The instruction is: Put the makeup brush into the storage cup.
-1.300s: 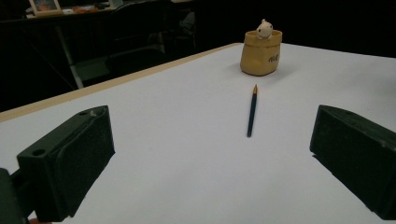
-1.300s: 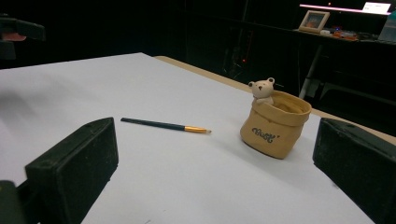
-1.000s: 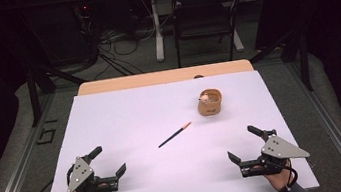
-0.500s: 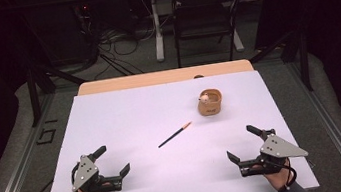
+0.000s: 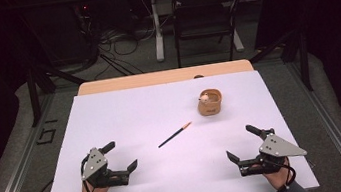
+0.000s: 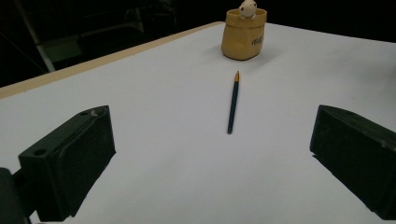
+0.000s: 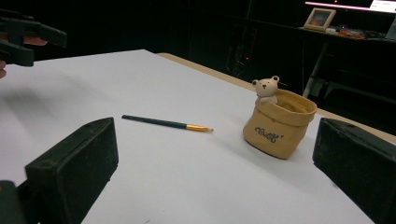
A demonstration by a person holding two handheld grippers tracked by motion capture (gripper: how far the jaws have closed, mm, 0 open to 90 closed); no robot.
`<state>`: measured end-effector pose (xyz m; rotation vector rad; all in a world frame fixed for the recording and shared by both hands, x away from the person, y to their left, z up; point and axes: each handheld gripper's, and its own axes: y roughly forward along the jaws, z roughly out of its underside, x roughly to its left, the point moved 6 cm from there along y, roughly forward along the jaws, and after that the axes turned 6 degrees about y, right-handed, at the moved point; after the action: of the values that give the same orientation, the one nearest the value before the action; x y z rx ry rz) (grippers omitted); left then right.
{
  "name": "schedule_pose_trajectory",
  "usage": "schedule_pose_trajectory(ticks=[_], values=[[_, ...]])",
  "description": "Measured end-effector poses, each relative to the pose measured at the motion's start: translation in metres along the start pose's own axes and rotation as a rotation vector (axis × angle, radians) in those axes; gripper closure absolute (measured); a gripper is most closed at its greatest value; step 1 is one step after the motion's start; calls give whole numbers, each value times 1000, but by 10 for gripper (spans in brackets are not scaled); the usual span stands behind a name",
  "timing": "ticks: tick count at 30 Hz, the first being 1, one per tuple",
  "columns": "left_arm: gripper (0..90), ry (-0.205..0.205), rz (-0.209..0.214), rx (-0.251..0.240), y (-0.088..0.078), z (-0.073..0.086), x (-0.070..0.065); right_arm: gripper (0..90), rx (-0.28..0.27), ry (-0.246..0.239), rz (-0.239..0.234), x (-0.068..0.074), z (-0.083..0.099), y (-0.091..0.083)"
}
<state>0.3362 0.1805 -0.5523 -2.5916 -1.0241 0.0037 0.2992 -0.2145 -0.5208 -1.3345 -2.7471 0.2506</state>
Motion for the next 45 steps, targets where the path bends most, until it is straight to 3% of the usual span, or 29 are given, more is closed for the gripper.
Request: schedule_pose_trajectory(ticks=[27, 42, 45], values=[[2, 12, 46, 63, 42, -20, -1, 0, 1, 2, -2, 0, 0, 0], [4, 12, 96, 180, 75, -27, -3, 0, 4, 2, -4, 0, 0, -1], [12, 12, 102, 233, 85, -28, -3, 0, -1, 5, -4, 0, 0, 0]])
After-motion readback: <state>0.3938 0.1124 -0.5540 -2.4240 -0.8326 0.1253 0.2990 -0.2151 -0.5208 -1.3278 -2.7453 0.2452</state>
